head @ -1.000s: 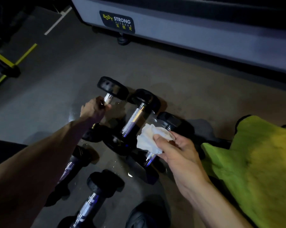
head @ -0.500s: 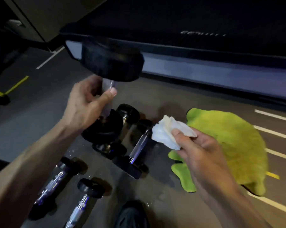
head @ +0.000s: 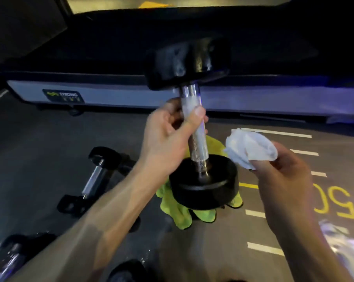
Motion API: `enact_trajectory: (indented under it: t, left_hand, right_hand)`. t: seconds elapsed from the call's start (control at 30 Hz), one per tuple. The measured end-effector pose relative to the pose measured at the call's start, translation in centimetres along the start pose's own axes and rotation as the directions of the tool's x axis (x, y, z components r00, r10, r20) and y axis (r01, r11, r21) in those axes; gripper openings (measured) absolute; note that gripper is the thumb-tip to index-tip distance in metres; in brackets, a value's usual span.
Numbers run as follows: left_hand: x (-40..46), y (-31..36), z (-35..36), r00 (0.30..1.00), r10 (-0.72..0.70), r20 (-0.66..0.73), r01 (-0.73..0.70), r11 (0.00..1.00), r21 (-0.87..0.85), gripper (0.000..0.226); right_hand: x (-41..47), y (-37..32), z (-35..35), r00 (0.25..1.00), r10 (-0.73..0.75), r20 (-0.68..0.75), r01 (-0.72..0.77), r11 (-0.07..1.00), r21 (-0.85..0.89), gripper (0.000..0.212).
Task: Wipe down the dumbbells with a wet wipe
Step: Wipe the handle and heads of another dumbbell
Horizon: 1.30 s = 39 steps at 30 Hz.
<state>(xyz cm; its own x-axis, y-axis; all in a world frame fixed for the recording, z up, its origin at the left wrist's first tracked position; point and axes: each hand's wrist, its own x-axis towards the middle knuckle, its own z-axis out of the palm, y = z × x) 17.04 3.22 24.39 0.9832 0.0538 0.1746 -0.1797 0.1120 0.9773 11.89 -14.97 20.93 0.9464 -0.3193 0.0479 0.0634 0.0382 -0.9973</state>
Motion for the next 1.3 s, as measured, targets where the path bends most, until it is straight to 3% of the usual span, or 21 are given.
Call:
enact_trajectory:
  t: [0.1, 0.23, 0.33, 0.57, 0.7, 0.8, 0.9, 1.03, 1.17, 1.3]
  left_hand:
    - [0.0, -0.5, 0.3, 1.000, 0.021, 0.002, -0.021, 0.999, 0.035, 0.013]
    - [-0.1, -0.2, -0.4, 1.000, -0.002, 0.016, 0.001, 0.999, 0.043, 0.029]
    - [0.2, -0.3, -1.6, 0.998, -0.009, 0.063, 0.000, 0.989, 0.149, 0.023]
    - [0.7, 1.1, -1.8, 1.000, -0.014, 0.020, 0.012, 0.994, 0.108, 0.027]
    - [1.8, 1.9, -2.3, 0.988, 0.074, -0.132, -0.063, 0.994, 0.088, 0.062]
    - [2.4, 2.5, -3.8, 0.972, 0.236, -0.024, -0.222, 0.943, 0.249, 0.103]
    - [2.7, 3.8, -4.4, 0.935, 0.334, 0.123, -0.355, 0.875, 0.327, 0.085]
    - [3.3, 4.3, -4.7, 0.920, 0.354, 0.168, -0.392, 0.853, 0.345, 0.072]
    - [3.6, 3.7, -5.1, 0.913, 0.378, 0.153, -0.407, 0.852, 0.328, 0.072]
    - [4.0, 3.8, -4.9, 0.909, 0.382, 0.170, -0.417, 0.853, 0.315, 0.072]
  right_hand:
    - [-0.2, -0.3, -0.3, 0.995, -0.086, 0.048, 0.091, 0.989, -0.114, 0.036]
    - [-0.9, -0.7, 2.0, 0.954, -0.182, 0.239, 0.240, 0.940, -0.242, 0.042]
    - [-1.3, -0.2, 3.0, 0.944, -0.176, 0.280, 0.256, 0.925, -0.282, 0.032]
    - [-1.3, -0.8, 2.6, 0.920, -0.161, 0.356, 0.282, 0.904, -0.320, 0.034]
    - [-1.6, -0.6, 2.2, 0.921, -0.162, 0.353, 0.293, 0.887, -0.358, 0.038]
    - [-1.8, -0.7, 2.3, 0.920, -0.168, 0.355, 0.297, 0.890, -0.347, 0.035]
    - [-1.7, -0.9, 2.3, 0.910, -0.166, 0.381, 0.302, 0.893, -0.335, 0.035]
    - [-1.1, -2.0, 1.5, 0.886, -0.178, 0.428, 0.334, 0.885, -0.324, 0.038]
    - [0.1, -4.6, -0.6, 0.913, -0.051, 0.406, 0.099, 0.990, -0.099, 0.036]
    - [0.5, -6.8, -0.5, 0.814, 0.122, 0.568, -0.230, 0.966, 0.122, 0.024]
